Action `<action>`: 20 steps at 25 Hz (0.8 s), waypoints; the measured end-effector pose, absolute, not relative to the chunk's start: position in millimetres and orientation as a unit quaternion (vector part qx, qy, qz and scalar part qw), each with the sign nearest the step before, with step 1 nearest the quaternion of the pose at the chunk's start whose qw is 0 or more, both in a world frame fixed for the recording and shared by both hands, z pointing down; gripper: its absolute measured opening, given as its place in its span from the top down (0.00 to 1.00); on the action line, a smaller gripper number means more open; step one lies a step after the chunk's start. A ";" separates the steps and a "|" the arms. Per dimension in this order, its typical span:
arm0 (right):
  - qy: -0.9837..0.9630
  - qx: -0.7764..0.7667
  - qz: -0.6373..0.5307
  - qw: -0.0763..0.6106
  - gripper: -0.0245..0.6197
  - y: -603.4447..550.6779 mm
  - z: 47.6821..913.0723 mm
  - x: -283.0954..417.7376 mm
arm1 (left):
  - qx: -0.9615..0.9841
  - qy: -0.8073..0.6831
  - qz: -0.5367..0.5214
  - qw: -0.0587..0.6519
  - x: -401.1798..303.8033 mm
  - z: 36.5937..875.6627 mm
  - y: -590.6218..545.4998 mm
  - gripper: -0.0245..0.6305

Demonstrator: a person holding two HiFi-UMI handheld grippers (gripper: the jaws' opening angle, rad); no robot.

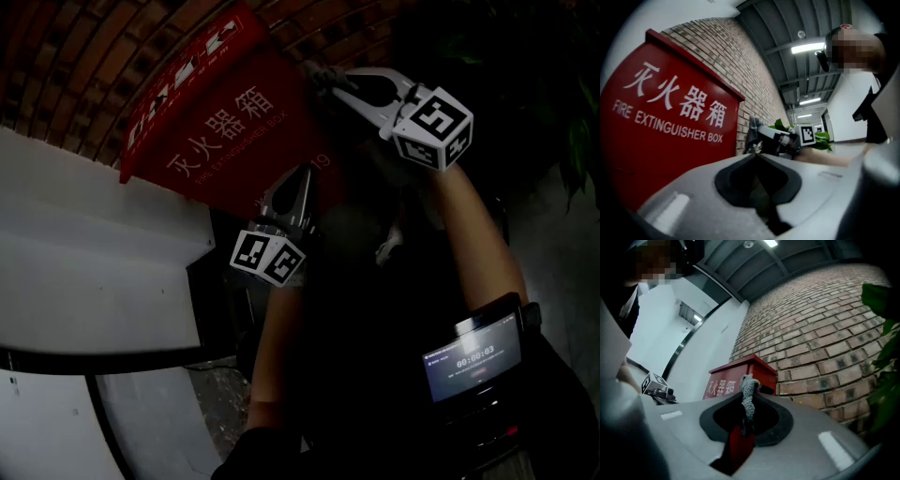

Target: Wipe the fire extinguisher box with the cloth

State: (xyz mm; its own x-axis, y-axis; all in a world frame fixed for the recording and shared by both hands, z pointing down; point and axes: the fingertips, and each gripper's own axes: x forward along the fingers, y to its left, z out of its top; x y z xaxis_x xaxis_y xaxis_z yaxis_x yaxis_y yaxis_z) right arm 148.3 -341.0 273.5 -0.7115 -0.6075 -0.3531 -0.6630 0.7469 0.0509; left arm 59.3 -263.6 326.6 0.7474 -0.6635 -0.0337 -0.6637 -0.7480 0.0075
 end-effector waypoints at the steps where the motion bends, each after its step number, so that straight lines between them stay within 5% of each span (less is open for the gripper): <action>1: 0.927 -0.329 0.096 0.150 0.88 -351.8 265.2 147.5 | -0.934 0.357 0.026 0.007 67.6 319.9 -265.1 0.96; 20: 0.971 -0.090 0.221 -0.015 0.88 -417.1 260.0 88.2 | -0.932 0.360 0.024 0.022 112.6 315.5 -314.0 0.96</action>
